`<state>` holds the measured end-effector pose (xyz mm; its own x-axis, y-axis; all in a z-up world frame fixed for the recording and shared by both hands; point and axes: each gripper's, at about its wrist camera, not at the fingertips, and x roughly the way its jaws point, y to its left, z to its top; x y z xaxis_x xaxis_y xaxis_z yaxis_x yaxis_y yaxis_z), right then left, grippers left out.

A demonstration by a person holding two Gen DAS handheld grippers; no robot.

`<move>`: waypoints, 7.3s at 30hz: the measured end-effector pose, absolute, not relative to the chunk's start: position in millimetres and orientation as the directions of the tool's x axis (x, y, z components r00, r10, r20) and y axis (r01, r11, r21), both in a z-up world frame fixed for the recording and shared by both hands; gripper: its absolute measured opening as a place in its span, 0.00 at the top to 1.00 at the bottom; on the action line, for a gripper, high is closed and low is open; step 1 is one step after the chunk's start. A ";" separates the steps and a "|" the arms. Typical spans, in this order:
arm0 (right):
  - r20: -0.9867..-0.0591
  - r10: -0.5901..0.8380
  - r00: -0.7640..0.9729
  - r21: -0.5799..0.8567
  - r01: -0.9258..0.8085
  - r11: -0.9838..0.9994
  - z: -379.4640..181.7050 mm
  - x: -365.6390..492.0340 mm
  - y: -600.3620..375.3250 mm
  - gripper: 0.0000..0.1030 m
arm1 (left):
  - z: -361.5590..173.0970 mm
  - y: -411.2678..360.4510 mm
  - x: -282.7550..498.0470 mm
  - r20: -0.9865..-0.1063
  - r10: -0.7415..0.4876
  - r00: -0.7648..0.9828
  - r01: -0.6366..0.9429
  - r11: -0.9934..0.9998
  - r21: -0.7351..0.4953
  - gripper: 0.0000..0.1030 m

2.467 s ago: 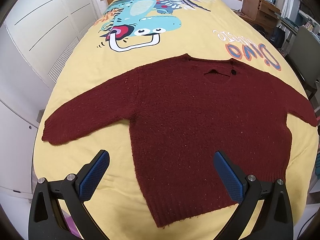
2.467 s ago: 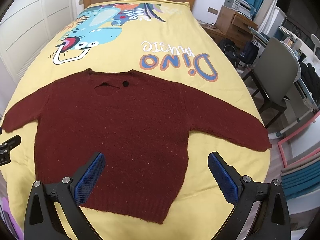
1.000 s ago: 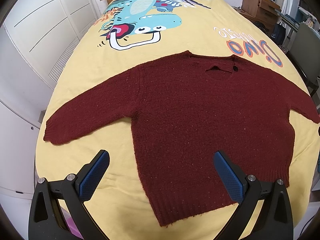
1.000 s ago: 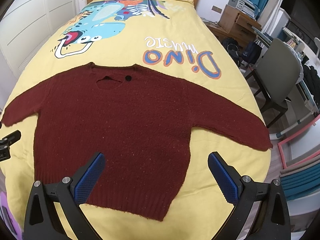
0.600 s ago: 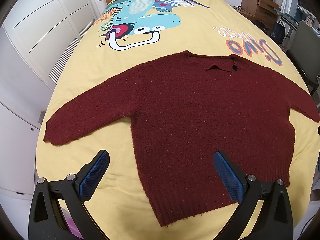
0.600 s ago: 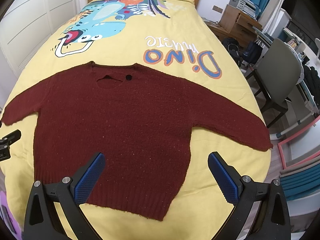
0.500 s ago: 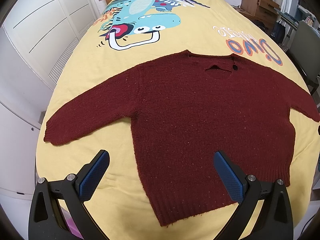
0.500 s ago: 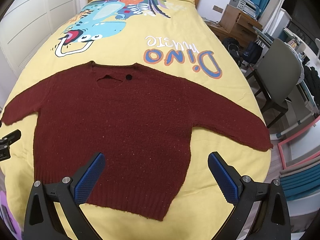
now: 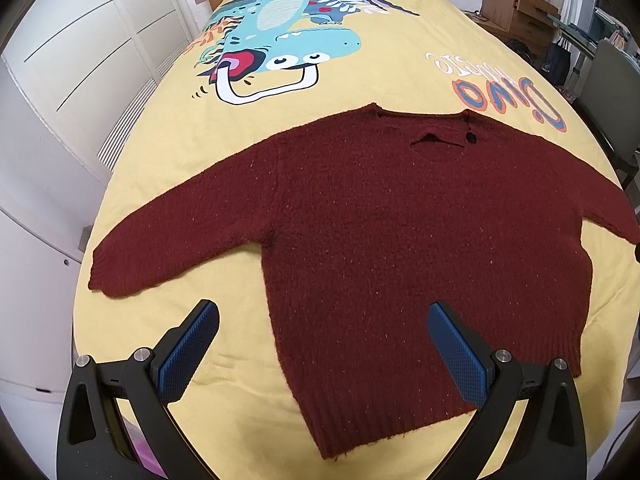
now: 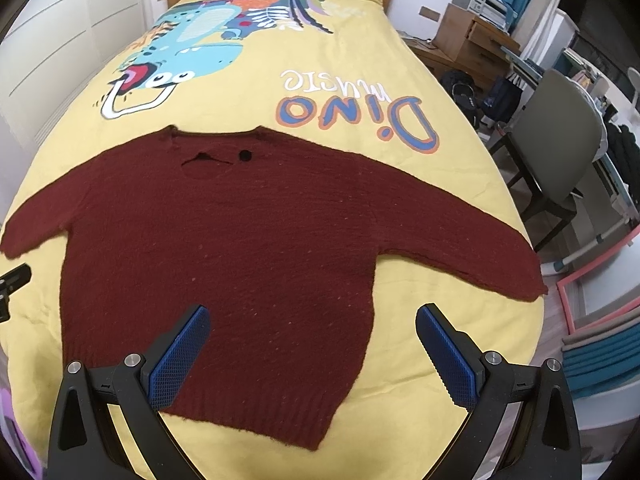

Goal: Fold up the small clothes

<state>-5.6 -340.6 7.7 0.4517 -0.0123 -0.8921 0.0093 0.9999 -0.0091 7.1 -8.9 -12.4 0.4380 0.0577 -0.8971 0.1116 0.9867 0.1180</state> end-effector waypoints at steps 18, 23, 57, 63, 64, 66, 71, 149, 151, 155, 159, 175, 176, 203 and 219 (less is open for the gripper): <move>-0.930 -0.085 0.358 0.129 0.533 0.836 -126.6 52.9 -592.1 0.01 | -54.6 -16.5 81.4 -0.925 0.049 0.378 0.139 0.984 0.109 0.01; -0.942 -0.057 0.331 0.200 0.690 0.696 -174.8 53.8 -653.9 0.01 | -76.3 -16.4 94.6 -0.941 0.068 0.331 0.127 0.985 0.116 0.01; -0.732 0.055 0.679 0.282 0.230 0.931 38.9 132.5 -501.5 0.87 | -92.8 25.2 98.9 -0.946 0.031 0.324 0.116 0.991 0.072 0.01; -0.746 0.165 0.645 0.285 0.086 0.955 32.5 163.4 -411.9 0.86 | -93.0 35.2 103.4 -0.945 0.017 0.326 0.107 0.993 0.055 0.01; -0.756 0.179 0.630 0.283 0.067 0.957 28.0 162.0 -399.1 0.86 | -93.9 36.0 104.7 -0.945 0.021 0.326 0.107 0.992 0.059 0.01; -0.780 0.207 0.590 0.274 0.025 0.961 12.6 168.6 -371.7 0.86 | -96.1 38.0 105.6 -0.946 0.027 0.324 0.107 0.992 0.065 0.01; -0.860 0.257 0.441 0.263 -0.048 0.964 -49.0 169.1 -313.0 0.86 | -104.6 40.7 108.5 -0.949 0.039 0.314 0.111 0.991 0.077 0.01; -0.964 0.100 0.248 0.153 0.204 0.967 -139.1 67.4 -426.0 0.21 | -112.3 -141.5 176.0 -0.948 -0.092 0.305 0.424 0.905 0.048 0.84; -0.964 0.102 0.246 0.154 0.199 0.968 -139.5 68.3 -423.9 0.21 | -125.9 -135.5 176.9 -0.960 -0.090 0.267 0.412 0.911 0.029 0.83; -0.964 0.109 0.244 0.158 0.191 0.969 -139.5 68.9 -420.0 0.21 | -142.1 -132.0 183.8 -0.977 -0.086 0.197 0.392 0.920 -0.002 0.76; -0.964 0.108 0.242 0.155 0.183 0.971 -139.0 69.3 -416.7 0.21 | -131.0 -151.8 186.2 -0.968 -0.046 0.245 0.425 0.903 0.065 0.48; -0.958 0.123 0.260 0.170 0.167 0.971 -136.0 77.2 -417.8 0.21 | -145.4 -176.7 212.8 -0.979 -0.008 0.202 0.428 0.900 0.081 0.92; -0.955 0.124 0.268 0.170 0.156 0.973 -134.4 78.2 -417.8 0.21 | -141.6 -169.4 211.4 -0.976 -0.022 0.216 0.415 0.907 0.071 0.92; -0.971 0.044 0.234 0.060 0.065 0.996 -157.1 125.7 -403.2 0.81 | -132.6 -18.5 165.4 -0.984 -0.095 0.151 0.027 0.995 -0.092 0.37; -0.970 0.019 0.243 0.038 0.076 0.996 -132.3 100.1 -424.0 0.36 | -158.8 -3.4 215.2 -0.987 -0.132 0.095 -0.040 0.990 -0.137 0.30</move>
<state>100.1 -424.0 -132.3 0.2433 0.0187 -0.9698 0.0762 0.9964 0.0383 215.2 -3.4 -158.8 0.0953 -0.1324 -0.9866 -0.0398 0.9898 -0.1367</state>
